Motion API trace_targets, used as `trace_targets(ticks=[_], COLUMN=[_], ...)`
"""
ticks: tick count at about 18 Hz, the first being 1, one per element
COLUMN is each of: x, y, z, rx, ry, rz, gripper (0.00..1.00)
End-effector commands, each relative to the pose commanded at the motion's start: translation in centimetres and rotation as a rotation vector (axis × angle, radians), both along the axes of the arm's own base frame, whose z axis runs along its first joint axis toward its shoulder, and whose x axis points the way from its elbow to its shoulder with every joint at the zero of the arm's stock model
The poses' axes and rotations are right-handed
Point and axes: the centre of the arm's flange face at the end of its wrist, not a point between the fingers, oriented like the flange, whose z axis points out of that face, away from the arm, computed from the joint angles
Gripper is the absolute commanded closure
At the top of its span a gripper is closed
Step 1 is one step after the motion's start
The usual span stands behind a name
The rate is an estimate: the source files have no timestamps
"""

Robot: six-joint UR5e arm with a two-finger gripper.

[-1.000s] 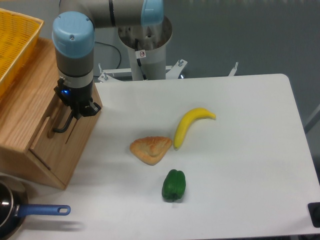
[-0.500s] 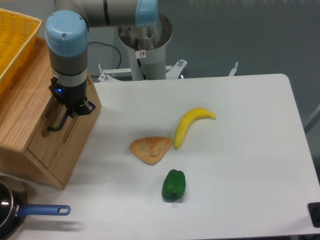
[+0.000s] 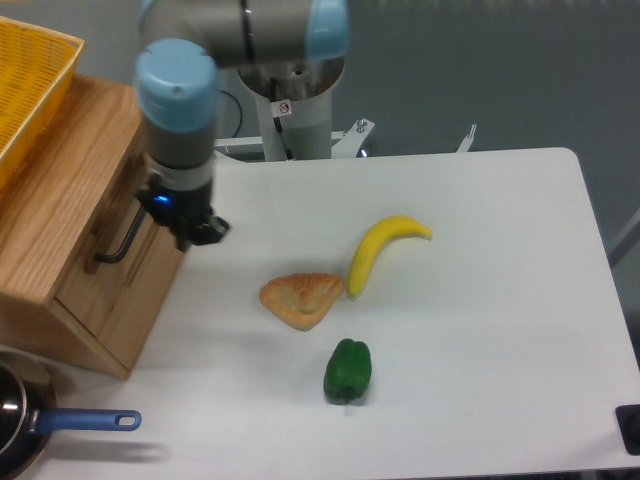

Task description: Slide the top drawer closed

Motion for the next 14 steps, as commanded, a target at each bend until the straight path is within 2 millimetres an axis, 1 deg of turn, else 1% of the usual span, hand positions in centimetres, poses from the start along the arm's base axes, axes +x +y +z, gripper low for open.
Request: trace_targets(ticks=[2, 6, 7, 9, 12, 13, 14], x=[-2.5, -8.0, -9.3, -12.1, -15.2, -15.9, -17.0], y=[-1.2, -4.6, -5.6, -7.8, -10.8, -11.6, -12.7], z=[0.3, 0.5, 0.5, 0.4, -0.2, -0.5, -0.7], rx=[0.013, 0.022, 0.023, 0.022, -0.034, -0.051, -0.063], ry=[0.016, 0.043, 0.049, 0.064, 0.107, 0.115, 0.12], rz=[0.008, -0.005, -0.006, -0.019, -0.066, -0.079, -0.088], gripper=[0.87, 0.7, 0.6, 0.45, 0.21, 0.18, 0.07])
